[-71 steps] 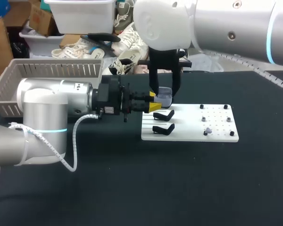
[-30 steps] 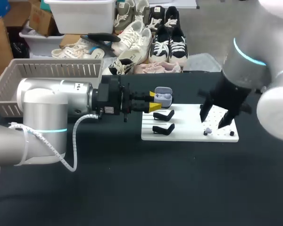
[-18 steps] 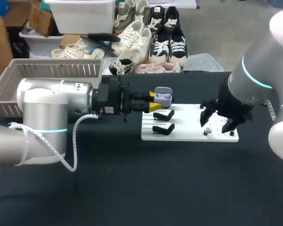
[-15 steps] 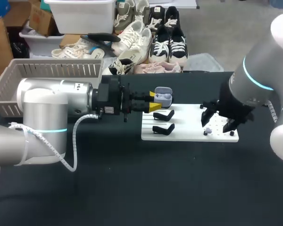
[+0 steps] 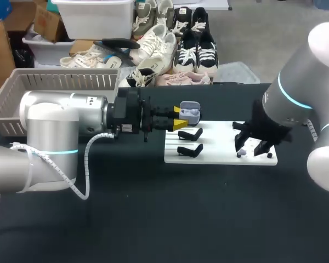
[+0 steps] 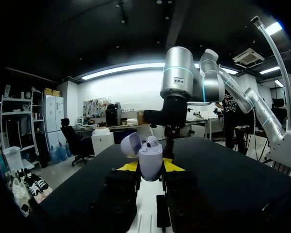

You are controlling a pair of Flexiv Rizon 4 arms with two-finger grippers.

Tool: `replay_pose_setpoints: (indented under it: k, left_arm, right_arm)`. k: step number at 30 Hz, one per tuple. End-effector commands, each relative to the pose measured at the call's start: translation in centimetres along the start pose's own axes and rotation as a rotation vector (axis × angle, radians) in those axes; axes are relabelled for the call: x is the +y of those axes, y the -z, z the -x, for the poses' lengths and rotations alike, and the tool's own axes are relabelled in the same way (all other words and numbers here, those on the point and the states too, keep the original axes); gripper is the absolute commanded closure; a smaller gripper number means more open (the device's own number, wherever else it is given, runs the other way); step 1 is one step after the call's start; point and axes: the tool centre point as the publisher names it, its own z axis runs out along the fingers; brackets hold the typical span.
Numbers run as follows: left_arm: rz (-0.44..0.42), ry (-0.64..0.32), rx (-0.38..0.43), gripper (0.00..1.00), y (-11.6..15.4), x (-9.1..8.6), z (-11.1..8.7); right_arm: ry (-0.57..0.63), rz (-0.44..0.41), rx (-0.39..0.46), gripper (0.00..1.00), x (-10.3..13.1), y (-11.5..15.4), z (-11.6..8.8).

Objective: Pick up each earbud case from the left stands, insert the matching earbuds, close the lid, and place the case in the box.

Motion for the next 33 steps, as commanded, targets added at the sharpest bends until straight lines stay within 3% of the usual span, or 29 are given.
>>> replay_pose_setpoints:
  k: [1, 23, 33]
  left_arm:
    - [-0.001, -0.001, -0.001, 1.00, 0.0, 0.0, -0.1]
    - [-0.001, -0.001, -0.001, 1.00, 0.0, 0.0, -0.1]
    - [-0.001, -0.001, -0.001, 1.00, 0.0, 0.0, -0.1]
  right_arm:
    - [-0.001, 0.000, 0.021, 0.51, 0.3, -0.3, 0.5]
    - [0.004, -0.007, 0.048, 0.60, 0.0, -1.3, 0.2]
    - [0.003, -0.006, 0.045, 0.69, 0.2, -1.4, 0.2]
